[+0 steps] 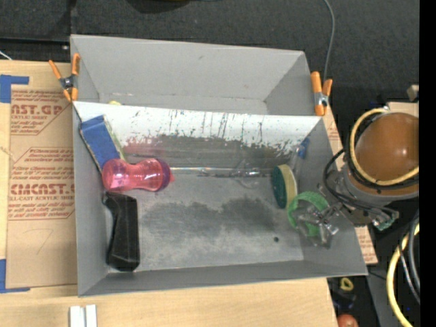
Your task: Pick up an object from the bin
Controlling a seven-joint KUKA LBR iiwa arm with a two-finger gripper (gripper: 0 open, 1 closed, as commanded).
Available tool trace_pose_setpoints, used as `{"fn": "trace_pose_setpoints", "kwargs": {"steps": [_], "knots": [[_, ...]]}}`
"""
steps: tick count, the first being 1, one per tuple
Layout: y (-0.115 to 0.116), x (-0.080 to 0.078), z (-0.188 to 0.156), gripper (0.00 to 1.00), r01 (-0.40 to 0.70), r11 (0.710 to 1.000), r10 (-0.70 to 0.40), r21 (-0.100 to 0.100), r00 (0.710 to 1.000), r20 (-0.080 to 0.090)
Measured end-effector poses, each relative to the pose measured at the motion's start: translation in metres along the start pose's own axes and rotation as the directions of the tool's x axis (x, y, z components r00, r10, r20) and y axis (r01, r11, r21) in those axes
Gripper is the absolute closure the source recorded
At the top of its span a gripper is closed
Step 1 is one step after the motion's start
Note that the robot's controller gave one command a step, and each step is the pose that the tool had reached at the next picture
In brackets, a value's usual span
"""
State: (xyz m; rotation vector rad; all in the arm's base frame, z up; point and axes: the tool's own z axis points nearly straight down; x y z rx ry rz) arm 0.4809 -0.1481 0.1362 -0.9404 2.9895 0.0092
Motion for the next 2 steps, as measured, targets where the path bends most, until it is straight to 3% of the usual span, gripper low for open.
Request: {"fn": "trace_pose_setpoints", "kwargs": {"steps": [1,2], "knots": [[0.001,0.0,0.0,1.0,0.0,1.0,0.0,-0.001,1.0,0.0],[0.003,0.0,-0.029,1.0,-0.001,1.0,0.001,-0.008,1.0,-0.004]]}}
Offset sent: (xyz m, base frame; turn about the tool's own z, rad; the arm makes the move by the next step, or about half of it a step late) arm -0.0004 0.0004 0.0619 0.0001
